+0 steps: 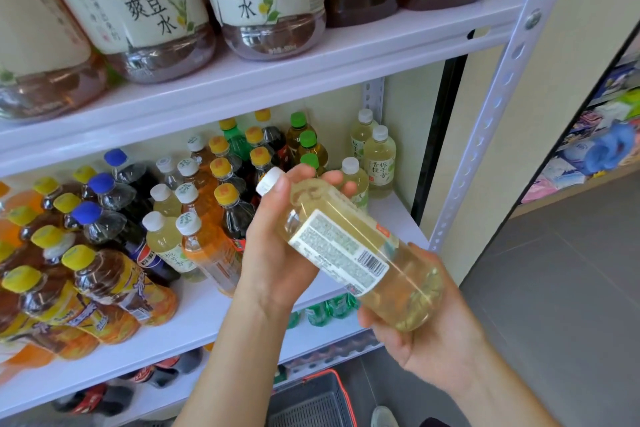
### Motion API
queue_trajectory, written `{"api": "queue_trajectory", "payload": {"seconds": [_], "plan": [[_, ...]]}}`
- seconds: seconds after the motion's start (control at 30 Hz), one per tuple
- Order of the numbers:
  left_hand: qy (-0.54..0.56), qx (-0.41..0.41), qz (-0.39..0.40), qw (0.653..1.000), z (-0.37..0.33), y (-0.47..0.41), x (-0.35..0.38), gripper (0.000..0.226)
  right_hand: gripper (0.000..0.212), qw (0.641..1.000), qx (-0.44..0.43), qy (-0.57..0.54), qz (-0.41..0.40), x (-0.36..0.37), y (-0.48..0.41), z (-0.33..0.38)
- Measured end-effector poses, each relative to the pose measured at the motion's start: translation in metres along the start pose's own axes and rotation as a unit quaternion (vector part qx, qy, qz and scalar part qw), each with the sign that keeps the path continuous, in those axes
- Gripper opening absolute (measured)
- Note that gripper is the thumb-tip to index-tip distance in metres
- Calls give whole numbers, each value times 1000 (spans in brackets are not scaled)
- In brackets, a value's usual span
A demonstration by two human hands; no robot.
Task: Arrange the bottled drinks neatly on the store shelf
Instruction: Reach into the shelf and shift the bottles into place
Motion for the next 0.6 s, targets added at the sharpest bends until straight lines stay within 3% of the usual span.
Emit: {"api": "queue_trajectory", "payload": {"seconds": [0.07, 0.17, 0.3, 0.4, 0.47, 0.6], "plan": [[17, 13, 12, 1000, -1, -1, 1, 34, 58, 999, 25, 0, 21, 0, -3, -7], [35, 28, -32, 998, 0, 0, -1, 29, 62, 998, 28, 63, 11, -6, -8, -7], [-3, 34, -132, 991, 1, 3, -3, 14, 33, 992, -100, 66, -38, -10, -10, 0], [-24, 34, -186, 982, 2, 5, -3, 15, 49, 983, -159, 85, -27, -12, -11, 2], [-40, 32, -177, 983, -1, 7, -7, 18, 53, 982, -157, 101, -32, -12, -10, 3], [-83, 21, -54, 995, -18, 12, -13, 31, 54, 990, -71, 85, -91, -10, -10, 5]]}}
Point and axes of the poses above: each hand's wrist, its own y-axis away from the middle knuckle, its own x-axis out of the palm, z = x × y, the point moved 1 cm from there along -y, towards the middle knuckle, and after that the axes turned 7 degrees about -z, right-handed, at the moved point
